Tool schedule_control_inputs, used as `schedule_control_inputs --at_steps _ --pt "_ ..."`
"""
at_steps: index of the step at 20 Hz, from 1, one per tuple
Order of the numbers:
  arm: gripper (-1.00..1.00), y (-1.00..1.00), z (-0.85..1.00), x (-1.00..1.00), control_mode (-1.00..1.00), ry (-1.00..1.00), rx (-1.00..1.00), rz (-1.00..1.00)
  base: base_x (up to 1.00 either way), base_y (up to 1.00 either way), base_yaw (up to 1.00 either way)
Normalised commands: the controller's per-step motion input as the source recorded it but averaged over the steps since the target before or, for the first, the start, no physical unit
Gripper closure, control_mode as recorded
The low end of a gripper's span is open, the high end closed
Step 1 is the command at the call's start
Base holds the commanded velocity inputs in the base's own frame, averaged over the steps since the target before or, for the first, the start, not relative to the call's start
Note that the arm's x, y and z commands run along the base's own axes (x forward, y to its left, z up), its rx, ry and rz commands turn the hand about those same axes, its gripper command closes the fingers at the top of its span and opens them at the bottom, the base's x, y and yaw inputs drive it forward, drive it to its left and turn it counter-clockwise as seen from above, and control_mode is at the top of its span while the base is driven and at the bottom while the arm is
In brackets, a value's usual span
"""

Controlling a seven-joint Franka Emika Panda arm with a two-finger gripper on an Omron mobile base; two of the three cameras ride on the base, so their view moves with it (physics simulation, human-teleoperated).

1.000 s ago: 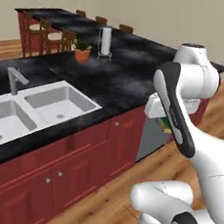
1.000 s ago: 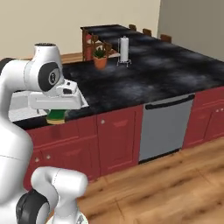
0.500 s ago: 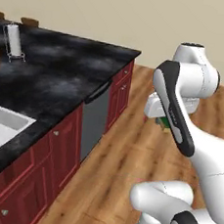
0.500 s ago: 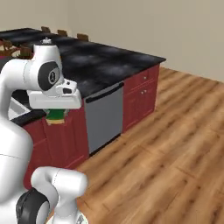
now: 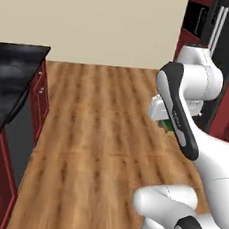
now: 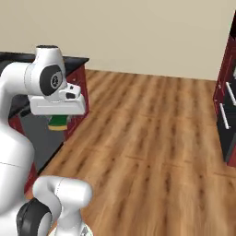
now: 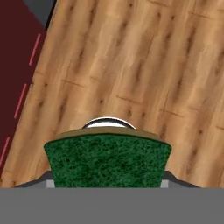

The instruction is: Pick up the dish brush and sponge from the sink, and place them back in the cabinet, and close the cabinet door.

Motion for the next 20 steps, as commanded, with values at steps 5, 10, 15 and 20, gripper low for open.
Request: schedule_control_inputs --at_steps 5,10,15,20 --pt "1.00 0.00 0.00 0.00 1.00 0.00 0.00 0.00 0.00 -0.14 -0.75" --pt "1.00 0.00 0.00 0.00 1.00 0.00 0.00 0.00 0.00 -0.07 -0.72" --pt "1.00 0.00 0.00 0.00 1.00 0.00 0.00 0.00 0.02 -0.01 -0.66" --pt "1.00 0.00 0.00 0.00 1.00 0.00 0.00 0.00 0.12 0.01 -0.59"
